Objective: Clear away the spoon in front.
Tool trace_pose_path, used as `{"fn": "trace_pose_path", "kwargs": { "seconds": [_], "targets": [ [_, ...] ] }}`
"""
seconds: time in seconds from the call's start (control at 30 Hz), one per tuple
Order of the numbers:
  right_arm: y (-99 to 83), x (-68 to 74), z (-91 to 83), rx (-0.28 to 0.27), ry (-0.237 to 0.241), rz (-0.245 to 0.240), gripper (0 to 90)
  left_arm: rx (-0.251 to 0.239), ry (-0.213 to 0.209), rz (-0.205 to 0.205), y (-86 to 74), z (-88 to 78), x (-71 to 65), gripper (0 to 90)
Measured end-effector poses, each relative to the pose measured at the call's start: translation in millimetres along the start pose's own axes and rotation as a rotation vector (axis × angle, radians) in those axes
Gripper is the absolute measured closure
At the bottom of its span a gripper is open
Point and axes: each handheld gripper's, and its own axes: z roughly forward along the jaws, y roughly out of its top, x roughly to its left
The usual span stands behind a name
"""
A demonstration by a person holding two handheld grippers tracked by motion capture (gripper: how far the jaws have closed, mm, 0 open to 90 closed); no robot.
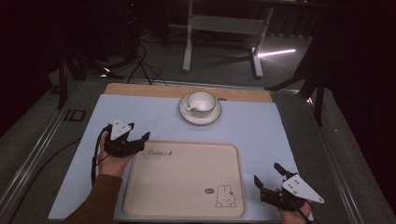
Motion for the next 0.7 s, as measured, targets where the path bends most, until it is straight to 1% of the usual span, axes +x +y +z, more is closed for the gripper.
{"fn": "trace_pose_path", "kwargs": {
  "seconds": [0.03, 0.13, 0.17, 0.2, 0.23, 0.33, 0.37, 0.43, 0.5, 0.63, 0.7],
  "targets": [
    [-0.2, -0.3, 0.1, 0.0, 0.0, 0.001, 15.6, -0.002, -0.003, 0.004, 2.0, 1.8, -0.5, 31.2],
    [-0.3, -0.7, -0.8, -0.004, 0.001, -0.004, 15.6, -0.013, -0.032, 0.012, 12.0, 8.2, -0.4, 31.2],
    [-0.3, -0.7, -0.8, -0.004, 0.001, -0.004, 15.6, -0.013, -0.032, 0.012, 12.0, 8.2, -0.4, 31.1],
    [0.0, -0.3, -1.9, -0.007, 0.002, -0.005, 15.6, -0.016, -0.037, 0.014, 16.0, 10.6, 0.0, 31.1],
    [0.2, -0.1, -3.3, -0.016, 0.004, -0.012, 15.6, -0.021, -0.048, 0.007, 21.8, 14.8, 1.0, 30.9],
    [0.4, -0.6, -4.4, -0.024, 0.004, -0.009, 15.6, -0.014, -0.06, 0.005, 29.2, 22.6, 1.2, 30.9],
    [0.4, -0.6, -4.4, -0.024, 0.004, -0.009, 15.6, -0.014, -0.06, 0.005, 29.2, 22.6, 1.2, 30.9],
    [0.5, -0.7, -4.4, -0.027, 0.012, -0.013, 15.6, -0.018, -0.074, 0.008, 32.2, 26.4, 0.6, 31.1],
    [0.7, 0.3, -4.2, -0.028, 0.026, -0.015, 15.6, -0.012, -0.087, 0.017, 36.7, 33.5, -0.8, 31.1],
    [0.8, 0.6, -4.0, -0.029, 0.033, -0.02, 15.6, -0.014, -0.094, 0.023, 40.7, 40.0, -2.0, 31.1],
    [0.9, 0.4, -4.4, -0.032, 0.041, -0.014, 15.6, -0.029, -0.098, 0.022, 44.9, 45.3, -2.3, 31.0]
  ]
}}
